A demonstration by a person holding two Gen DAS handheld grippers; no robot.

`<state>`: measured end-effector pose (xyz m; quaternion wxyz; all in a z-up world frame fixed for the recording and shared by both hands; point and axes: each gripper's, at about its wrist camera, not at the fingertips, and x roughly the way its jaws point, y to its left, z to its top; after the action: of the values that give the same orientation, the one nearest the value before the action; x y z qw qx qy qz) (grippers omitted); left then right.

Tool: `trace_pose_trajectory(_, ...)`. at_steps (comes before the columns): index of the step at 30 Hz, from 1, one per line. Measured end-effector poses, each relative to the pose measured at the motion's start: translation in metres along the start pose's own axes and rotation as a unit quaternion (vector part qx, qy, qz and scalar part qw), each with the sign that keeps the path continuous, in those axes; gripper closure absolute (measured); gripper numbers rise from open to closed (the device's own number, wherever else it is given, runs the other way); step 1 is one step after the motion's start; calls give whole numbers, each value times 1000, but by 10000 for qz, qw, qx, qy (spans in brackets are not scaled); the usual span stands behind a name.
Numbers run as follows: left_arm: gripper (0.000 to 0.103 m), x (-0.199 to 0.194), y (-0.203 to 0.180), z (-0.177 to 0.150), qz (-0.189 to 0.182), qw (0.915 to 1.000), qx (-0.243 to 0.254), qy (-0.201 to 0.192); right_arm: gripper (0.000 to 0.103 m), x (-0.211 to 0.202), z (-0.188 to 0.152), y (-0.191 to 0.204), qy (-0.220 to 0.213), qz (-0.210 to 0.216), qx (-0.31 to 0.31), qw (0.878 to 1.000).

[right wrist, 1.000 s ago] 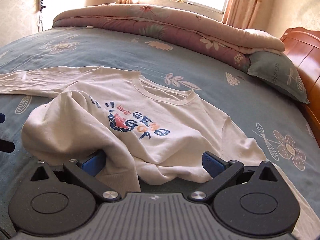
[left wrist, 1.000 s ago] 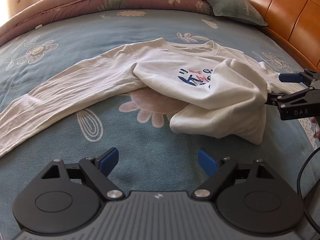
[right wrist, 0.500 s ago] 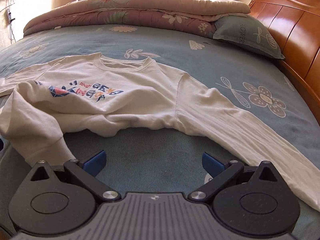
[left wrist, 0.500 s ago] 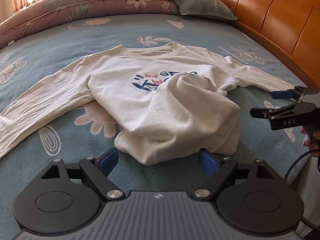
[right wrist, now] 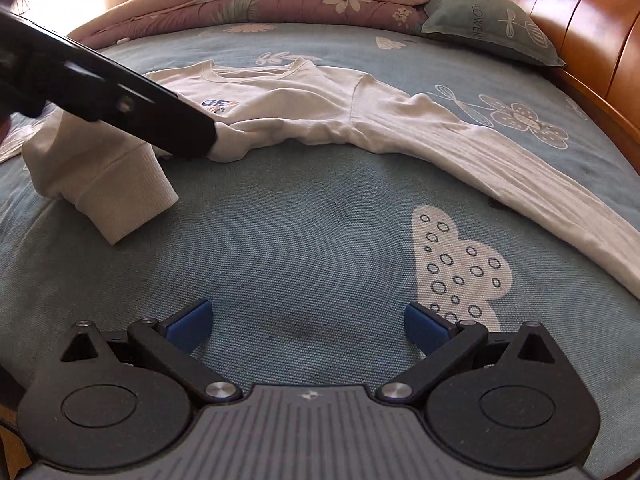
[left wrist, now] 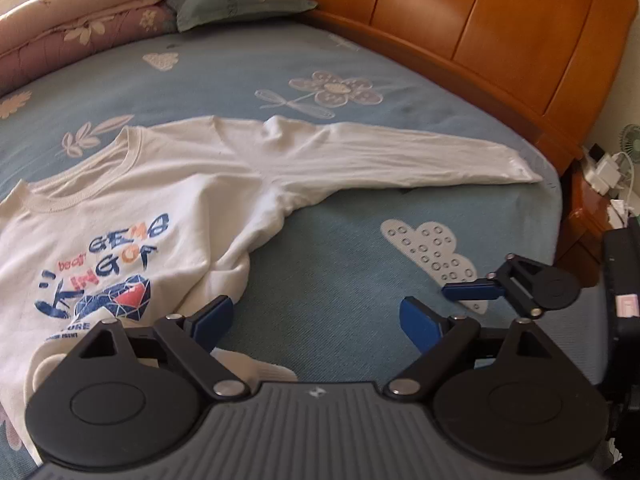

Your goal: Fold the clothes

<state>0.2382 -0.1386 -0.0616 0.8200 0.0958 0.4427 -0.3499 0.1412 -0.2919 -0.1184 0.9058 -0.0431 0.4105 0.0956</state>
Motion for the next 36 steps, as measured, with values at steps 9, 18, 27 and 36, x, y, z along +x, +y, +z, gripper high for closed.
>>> trace_pose_trajectory(9, 13, -35, 31, -75, 519, 9929, -338, 1012, 0, -7, -16, -3, -311, 76, 78, 9995)
trace_pose_trajectory(18, 13, -70, 8, -80, 568, 9954, 22, 771, 0, -9, -20, -3, -468, 45, 116, 9988)
trace_pose_trajectory(27, 23, -21, -35, -54, 1067, 9861, 1139, 576, 0, -11, -26, -2, -624, 24, 152, 9979)
trace_pose_trajectory(36, 34, -45, -1, -107, 875, 9864, 547, 1276, 0, -12, -30, -4, -736, 81, 153, 9971)
